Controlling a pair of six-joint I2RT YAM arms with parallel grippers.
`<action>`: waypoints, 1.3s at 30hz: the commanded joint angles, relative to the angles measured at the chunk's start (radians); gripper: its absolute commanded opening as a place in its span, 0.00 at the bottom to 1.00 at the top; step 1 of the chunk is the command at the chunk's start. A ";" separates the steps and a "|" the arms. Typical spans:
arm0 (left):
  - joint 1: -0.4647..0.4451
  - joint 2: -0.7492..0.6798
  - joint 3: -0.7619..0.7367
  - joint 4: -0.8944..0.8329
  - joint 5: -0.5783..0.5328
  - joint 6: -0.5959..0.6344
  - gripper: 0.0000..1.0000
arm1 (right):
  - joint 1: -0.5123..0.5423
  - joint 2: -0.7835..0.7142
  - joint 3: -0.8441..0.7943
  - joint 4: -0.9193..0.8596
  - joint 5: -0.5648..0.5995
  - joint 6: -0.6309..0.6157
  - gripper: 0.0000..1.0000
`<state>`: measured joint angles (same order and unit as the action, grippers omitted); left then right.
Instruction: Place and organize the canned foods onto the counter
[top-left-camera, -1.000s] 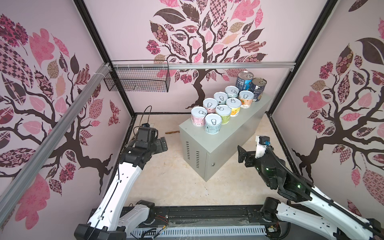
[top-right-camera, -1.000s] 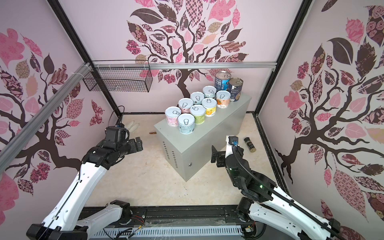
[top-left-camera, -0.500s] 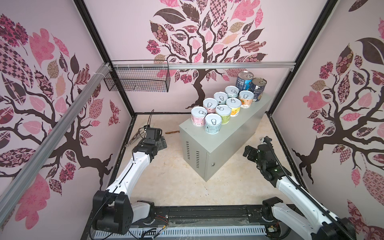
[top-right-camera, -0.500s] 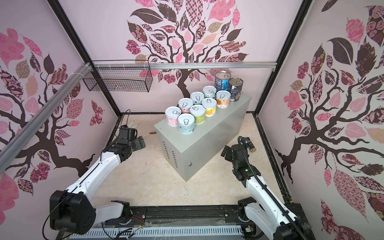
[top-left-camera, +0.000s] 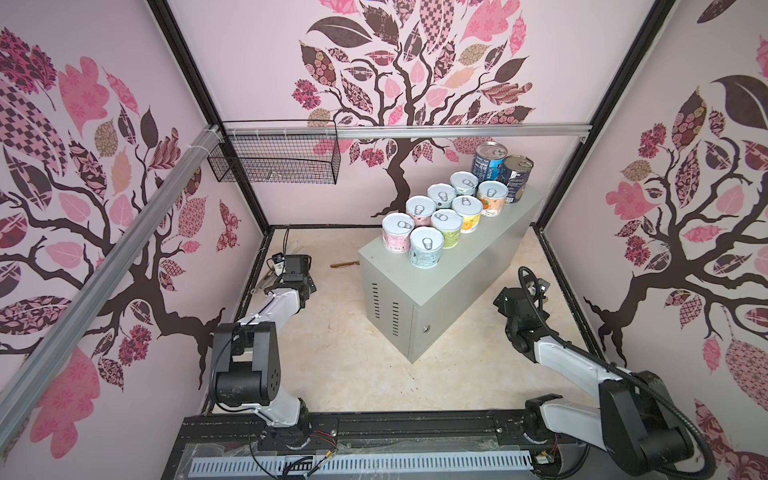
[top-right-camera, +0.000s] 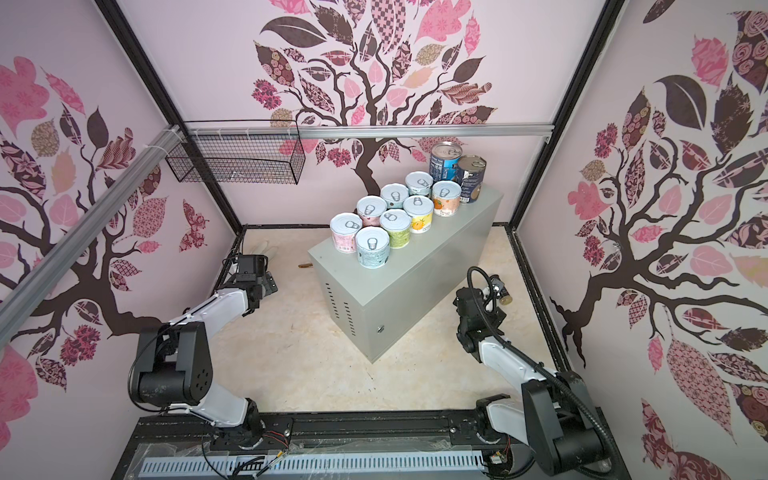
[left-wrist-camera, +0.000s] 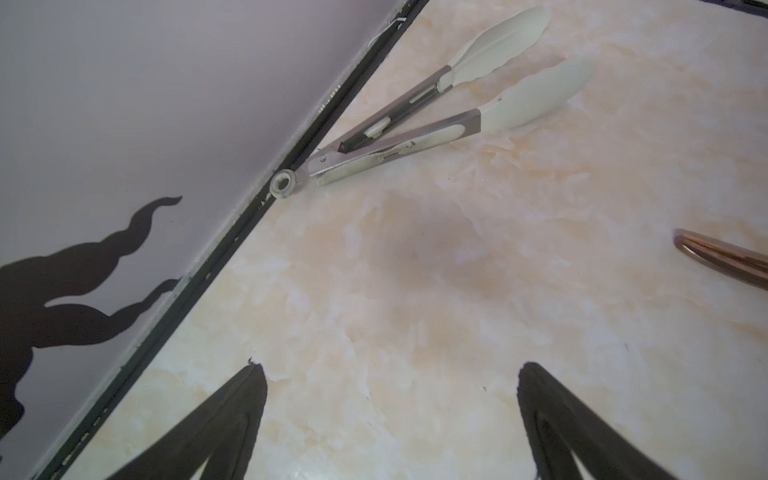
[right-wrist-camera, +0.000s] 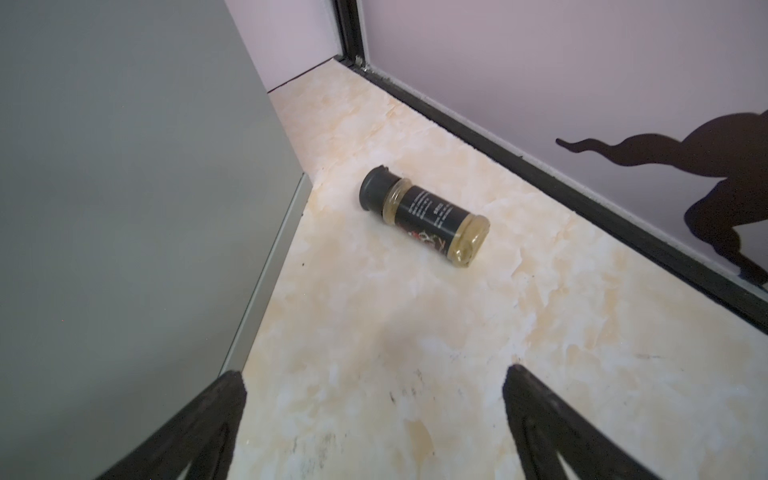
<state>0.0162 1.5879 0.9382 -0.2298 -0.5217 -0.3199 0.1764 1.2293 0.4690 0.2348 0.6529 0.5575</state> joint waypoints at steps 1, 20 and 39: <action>0.002 0.028 -0.032 0.141 -0.080 0.107 0.98 | -0.083 0.059 0.059 0.036 0.025 0.031 1.00; 0.038 0.206 0.043 0.219 0.161 0.131 0.98 | -0.167 0.337 0.111 0.272 0.054 -0.156 1.00; -0.089 0.017 -0.291 0.680 -0.021 0.232 0.98 | -0.072 0.272 -0.054 0.590 0.102 -0.304 1.00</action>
<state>-0.0620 1.6352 0.7071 0.3229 -0.5129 -0.1055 0.0772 1.5330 0.4332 0.7013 0.7078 0.3126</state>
